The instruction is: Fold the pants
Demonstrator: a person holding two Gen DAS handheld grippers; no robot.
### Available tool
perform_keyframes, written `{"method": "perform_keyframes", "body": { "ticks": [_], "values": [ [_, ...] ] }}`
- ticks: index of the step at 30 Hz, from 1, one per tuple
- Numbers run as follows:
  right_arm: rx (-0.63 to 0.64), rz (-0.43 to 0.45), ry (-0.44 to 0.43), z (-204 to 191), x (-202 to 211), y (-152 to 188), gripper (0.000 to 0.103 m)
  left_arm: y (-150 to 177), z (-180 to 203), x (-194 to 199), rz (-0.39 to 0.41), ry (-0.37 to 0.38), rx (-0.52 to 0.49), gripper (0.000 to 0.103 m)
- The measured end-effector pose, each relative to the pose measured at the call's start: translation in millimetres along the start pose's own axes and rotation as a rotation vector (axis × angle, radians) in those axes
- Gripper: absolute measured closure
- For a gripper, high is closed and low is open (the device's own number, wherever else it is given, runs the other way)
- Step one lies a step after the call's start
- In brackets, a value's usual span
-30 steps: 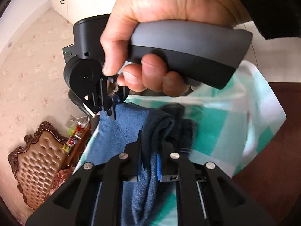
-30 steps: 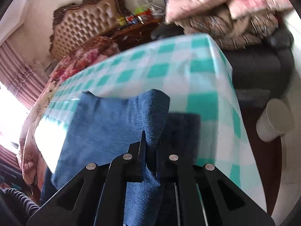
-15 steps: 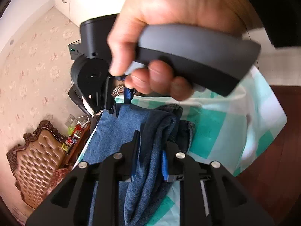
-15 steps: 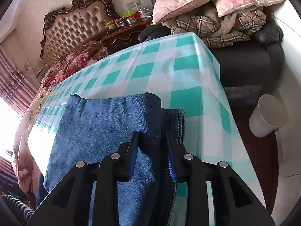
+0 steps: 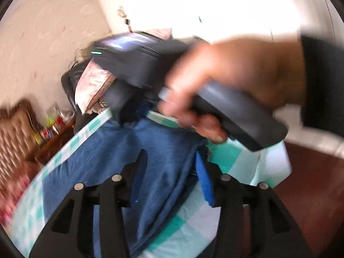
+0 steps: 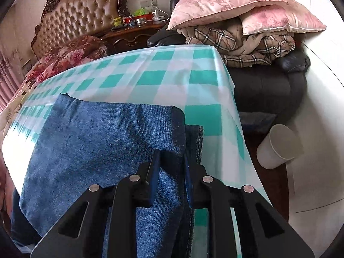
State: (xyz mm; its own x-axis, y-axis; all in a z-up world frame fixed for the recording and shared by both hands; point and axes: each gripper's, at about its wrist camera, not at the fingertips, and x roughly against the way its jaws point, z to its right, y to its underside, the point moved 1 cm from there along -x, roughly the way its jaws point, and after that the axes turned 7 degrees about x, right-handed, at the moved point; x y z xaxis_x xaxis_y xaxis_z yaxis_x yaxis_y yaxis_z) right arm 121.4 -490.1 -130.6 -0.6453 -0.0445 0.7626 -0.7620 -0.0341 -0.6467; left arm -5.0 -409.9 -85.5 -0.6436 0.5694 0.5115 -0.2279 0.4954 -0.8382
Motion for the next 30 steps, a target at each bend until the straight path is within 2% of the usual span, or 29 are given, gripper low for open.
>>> {"method": "perform_keyframes", "body": {
  "ticks": [5,6,8,11,13,14,15,16,20,21,23,26,28,30],
  "values": [
    [0.007,0.004,0.016,-2,-1,1,0.083,-17,-48,25,0.054,0.010,0.167,0.053],
    [0.009,0.004,0.016,-2,-1,1,0.083,-25,-68,28,0.068,0.011,0.238,0.053],
    [0.006,0.004,0.016,-1,0,1,0.083,-38,-90,30,0.089,0.008,0.294,0.053],
    [0.001,0.005,0.024,-1,4,0,0.083,-58,-124,16,0.066,0.072,0.349,0.053],
    [-0.013,0.015,0.052,-1,14,1,0.083,-66,-152,-12,0.004,0.091,0.434,0.072],
    [-0.021,0.020,0.072,-1,20,2,0.080,-69,-163,-27,-0.021,0.082,0.447,0.091],
    [-0.034,0.024,0.095,-1,27,5,0.079,-72,-170,-47,-0.056,0.081,0.442,0.092],
    [-0.057,0.028,0.119,-2,37,9,0.079,-75,-174,-69,-0.113,0.123,0.425,0.092],
    [-0.064,0.046,0.184,-19,58,25,0.079,-75,-159,-124,-0.251,0.261,0.346,0.093],
    [-0.063,0.033,0.207,-24,58,30,0.079,-73,-153,-139,-0.283,0.251,0.326,0.093],
    [-0.059,-0.007,0.266,-29,53,40,0.079,-74,-149,-155,-0.300,0.228,0.295,0.093],
    [-0.072,-0.060,0.280,-29,39,56,0.079,-76,-154,-164,-0.334,0.223,0.347,0.090],
    [-0.085,-0.054,0.278,-27,37,61,0.079,-77,-159,-163,-0.324,0.219,0.370,0.090],
    [-0.080,-0.055,0.287,-28,36,60,0.079,-75,-164,-150,-0.301,0.178,0.369,0.090]
  ]
}}
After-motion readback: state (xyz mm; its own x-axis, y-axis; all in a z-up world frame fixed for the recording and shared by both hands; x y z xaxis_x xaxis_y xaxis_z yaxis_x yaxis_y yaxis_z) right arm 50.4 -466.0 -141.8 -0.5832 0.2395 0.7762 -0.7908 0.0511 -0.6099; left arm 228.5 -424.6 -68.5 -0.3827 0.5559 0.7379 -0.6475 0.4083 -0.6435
